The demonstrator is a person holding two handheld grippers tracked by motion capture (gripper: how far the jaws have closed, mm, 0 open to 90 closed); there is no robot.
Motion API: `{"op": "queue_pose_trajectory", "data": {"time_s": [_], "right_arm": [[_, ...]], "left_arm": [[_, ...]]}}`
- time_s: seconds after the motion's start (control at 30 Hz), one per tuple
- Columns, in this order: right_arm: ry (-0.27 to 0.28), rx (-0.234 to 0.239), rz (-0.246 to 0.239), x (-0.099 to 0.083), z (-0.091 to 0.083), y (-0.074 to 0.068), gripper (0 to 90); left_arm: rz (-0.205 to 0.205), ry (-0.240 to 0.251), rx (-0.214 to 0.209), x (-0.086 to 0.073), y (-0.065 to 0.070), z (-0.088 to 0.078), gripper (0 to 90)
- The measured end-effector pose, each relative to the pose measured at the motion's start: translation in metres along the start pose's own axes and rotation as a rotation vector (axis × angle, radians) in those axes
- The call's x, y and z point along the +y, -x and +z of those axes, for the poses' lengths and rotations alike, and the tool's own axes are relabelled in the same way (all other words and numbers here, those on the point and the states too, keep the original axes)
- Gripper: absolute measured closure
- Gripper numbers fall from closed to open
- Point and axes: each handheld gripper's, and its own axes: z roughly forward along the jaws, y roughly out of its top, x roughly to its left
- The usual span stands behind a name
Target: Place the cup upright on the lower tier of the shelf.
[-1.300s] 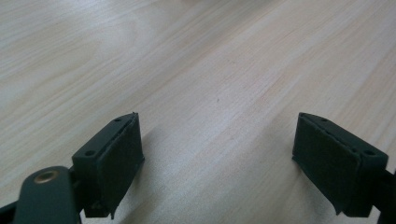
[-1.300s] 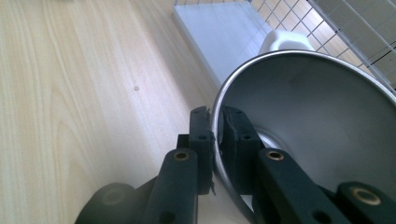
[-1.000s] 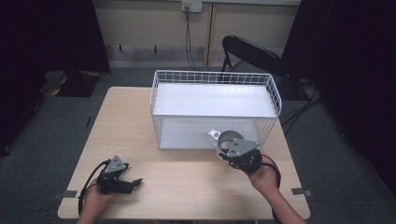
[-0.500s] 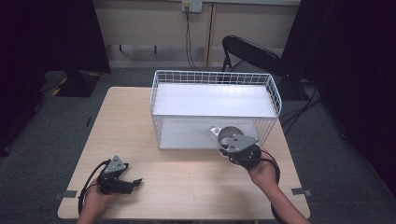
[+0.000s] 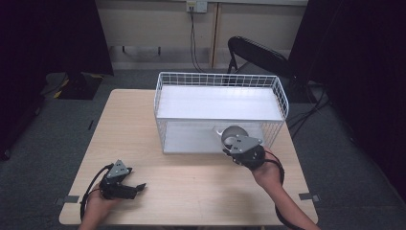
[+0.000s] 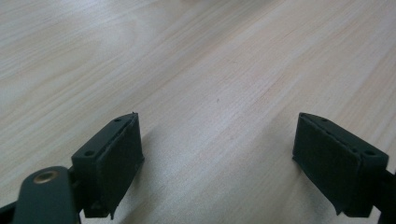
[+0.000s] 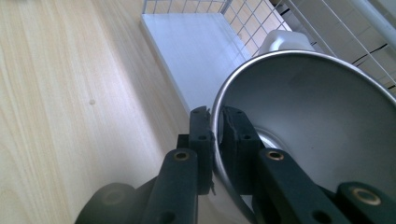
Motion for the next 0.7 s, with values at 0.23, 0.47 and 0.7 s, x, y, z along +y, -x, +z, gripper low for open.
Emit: {"op": "queue_pose_trajectory", "data": {"time_s": [0.23,0.47,0.7], "right_arm": [[-0.003,-0.012,-0.012,0.001,0.004,0.003,82.4],[0.003,-0.020,-0.011,-0.001,0.008,0.006,82.4],[0.002,-0.030,-0.004,-0.005,0.015,0.009,82.4]], "left_arm": [[0.000,-0.001,-0.001,0.000,0.000,0.000,15.2],[0.000,-0.001,-0.001,0.000,0.000,0.000,15.2],[0.001,-0.001,0.000,0.000,0.000,0.000,15.2]]}}
